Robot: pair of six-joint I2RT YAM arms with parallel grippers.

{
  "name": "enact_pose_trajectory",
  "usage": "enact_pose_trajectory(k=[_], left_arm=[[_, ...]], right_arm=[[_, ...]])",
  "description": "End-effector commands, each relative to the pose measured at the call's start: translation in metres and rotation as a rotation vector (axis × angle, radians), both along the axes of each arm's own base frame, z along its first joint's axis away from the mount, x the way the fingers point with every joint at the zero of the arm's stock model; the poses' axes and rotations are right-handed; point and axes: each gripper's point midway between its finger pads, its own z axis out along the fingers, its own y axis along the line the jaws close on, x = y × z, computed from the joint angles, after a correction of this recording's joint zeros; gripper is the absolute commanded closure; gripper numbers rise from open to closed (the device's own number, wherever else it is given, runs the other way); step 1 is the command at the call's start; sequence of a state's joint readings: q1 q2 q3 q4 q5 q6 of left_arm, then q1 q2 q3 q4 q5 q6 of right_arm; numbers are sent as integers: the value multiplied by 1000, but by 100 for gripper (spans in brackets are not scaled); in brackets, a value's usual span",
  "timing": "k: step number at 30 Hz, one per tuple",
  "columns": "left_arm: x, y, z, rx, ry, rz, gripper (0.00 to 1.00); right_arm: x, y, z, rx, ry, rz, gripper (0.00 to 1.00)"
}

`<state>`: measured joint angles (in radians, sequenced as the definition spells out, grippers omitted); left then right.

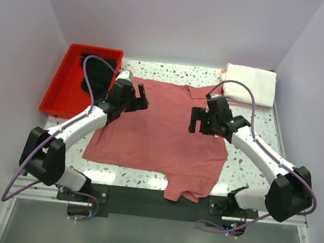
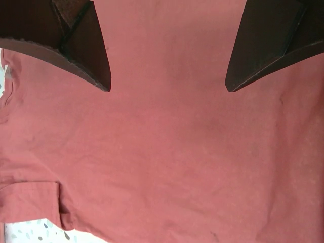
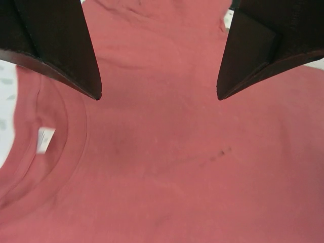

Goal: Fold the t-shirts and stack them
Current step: Flatten the tshirt out

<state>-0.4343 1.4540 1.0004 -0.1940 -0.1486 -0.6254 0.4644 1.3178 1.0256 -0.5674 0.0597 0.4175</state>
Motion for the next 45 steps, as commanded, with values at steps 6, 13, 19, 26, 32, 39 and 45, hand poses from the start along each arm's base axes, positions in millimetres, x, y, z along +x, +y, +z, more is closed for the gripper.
enact_pose_trajectory(k=[6, 13, 19, 26, 32, 39, 45], left_arm=[[-16, 3, -8, -30, -3, 7, 0], [-21, 12, -19, -2, 22, 43, 0], [-22, 16, -25, 13, 36, 60, 0], [-20, 23, -23, 43, 45, 90, 0], [-18, 24, -21, 54, 47, 94, 0], [-15, 23, -31, 72, 74, 98, 0], [-15, 17, -45, 59, 112, 84, 0]], right_arm=[[-20, -17, -62, -70, 90, -96, 1], [-14, -31, -94, -159, 157, -139, 1], [-20, -57, -120, -148, 232, -221, 1], [-27, -110, -131, -99, 279, -387, 1], [-45, -138, -142, -82, 347, -517, 1], [-50, -145, -129, -48, 316, -554, 1], [-40, -132, -107, 1, 243, -421, 1]])
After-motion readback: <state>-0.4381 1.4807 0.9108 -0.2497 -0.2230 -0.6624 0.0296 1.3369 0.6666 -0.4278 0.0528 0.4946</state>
